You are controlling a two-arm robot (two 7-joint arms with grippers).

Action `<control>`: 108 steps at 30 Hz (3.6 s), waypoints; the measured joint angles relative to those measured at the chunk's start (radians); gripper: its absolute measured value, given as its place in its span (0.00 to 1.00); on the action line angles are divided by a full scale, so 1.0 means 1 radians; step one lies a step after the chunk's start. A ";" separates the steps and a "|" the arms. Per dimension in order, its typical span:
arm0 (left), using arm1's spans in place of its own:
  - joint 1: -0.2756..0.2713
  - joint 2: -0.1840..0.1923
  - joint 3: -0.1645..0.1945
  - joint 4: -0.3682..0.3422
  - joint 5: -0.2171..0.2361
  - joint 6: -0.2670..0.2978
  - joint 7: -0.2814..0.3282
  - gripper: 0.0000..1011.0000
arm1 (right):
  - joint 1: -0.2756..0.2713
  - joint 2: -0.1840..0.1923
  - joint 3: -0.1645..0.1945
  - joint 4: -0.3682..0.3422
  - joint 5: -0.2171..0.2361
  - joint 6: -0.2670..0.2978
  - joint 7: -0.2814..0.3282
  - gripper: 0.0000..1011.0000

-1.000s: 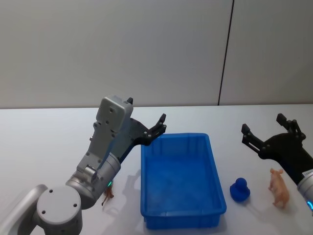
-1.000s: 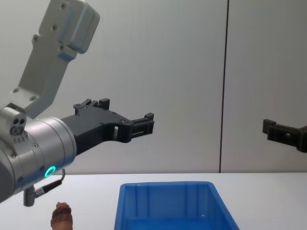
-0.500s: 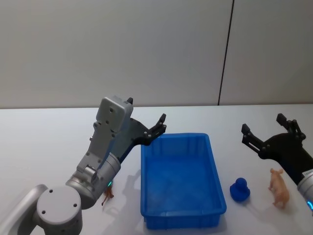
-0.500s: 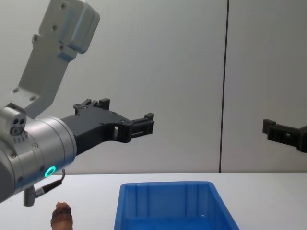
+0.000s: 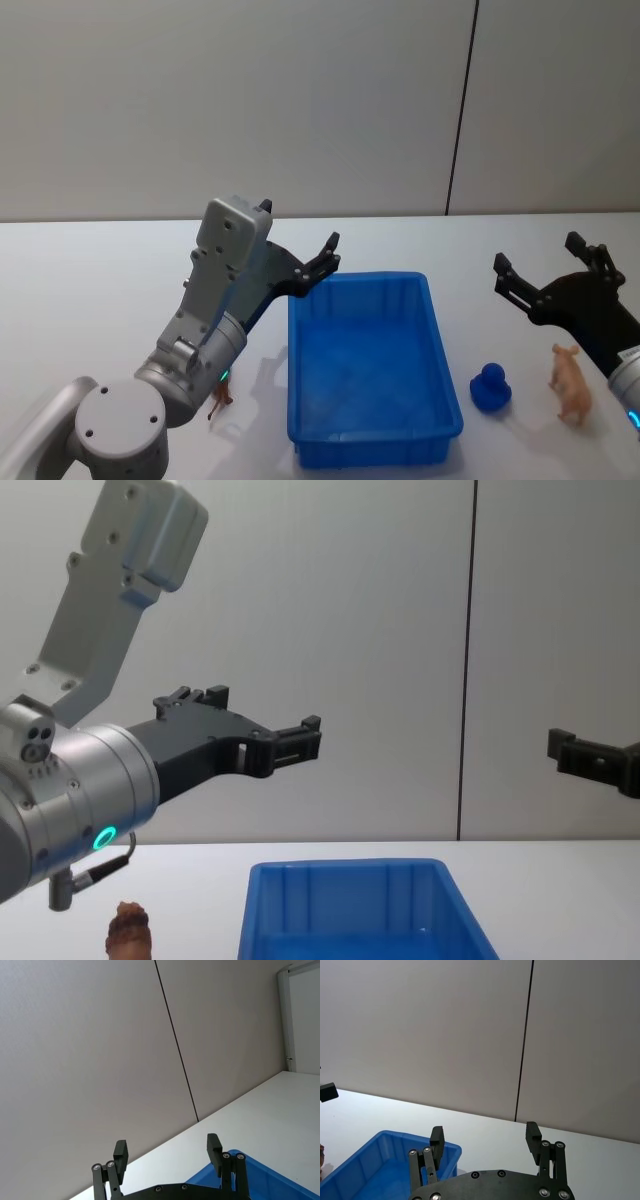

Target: Pick up the two dolls from the table and place them into the box.

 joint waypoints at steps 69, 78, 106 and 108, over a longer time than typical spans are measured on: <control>0.000 0.000 0.000 0.000 0.000 0.000 0.000 0.99 | -0.055 -0.024 0.038 0.024 0.085 0.403 -0.220 0.99; 0.000 0.000 0.000 0.000 0.000 0.000 0.000 0.99 | -0.021 -0.059 0.033 0.069 0.081 0.446 -0.262 0.99; 0.000 0.000 0.000 0.000 0.000 0.000 0.000 0.99 | 0.043 -0.128 0.017 0.187 0.083 0.494 -0.248 0.91; 0.000 0.000 0.000 0.000 0.000 0.000 0.000 0.99 | 0.045 -0.130 0.017 0.191 0.083 0.496 -0.247 0.85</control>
